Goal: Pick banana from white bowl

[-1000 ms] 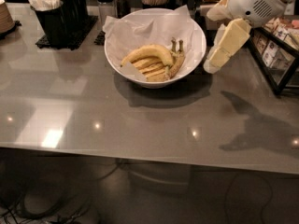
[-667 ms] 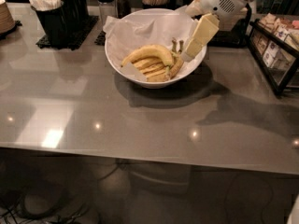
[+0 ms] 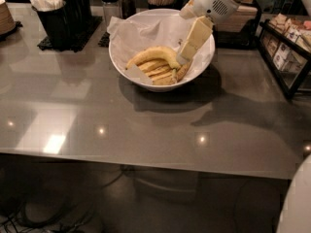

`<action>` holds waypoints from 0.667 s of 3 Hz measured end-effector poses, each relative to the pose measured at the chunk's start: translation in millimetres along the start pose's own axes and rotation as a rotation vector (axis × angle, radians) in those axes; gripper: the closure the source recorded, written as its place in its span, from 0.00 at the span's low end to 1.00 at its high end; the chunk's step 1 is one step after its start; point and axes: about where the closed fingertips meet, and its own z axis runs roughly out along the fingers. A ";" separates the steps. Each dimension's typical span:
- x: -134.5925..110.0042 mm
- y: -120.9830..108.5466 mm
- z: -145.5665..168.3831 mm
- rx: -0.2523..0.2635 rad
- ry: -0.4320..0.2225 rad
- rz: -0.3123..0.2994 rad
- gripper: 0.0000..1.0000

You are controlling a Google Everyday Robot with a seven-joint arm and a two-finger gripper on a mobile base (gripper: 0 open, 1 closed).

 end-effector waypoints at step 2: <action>-36.2 -1.4 38.7 -0.076 -0.013 -0.087 0.00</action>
Offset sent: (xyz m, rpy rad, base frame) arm 0.0076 0.0401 -0.0084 -0.0053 0.0132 0.0992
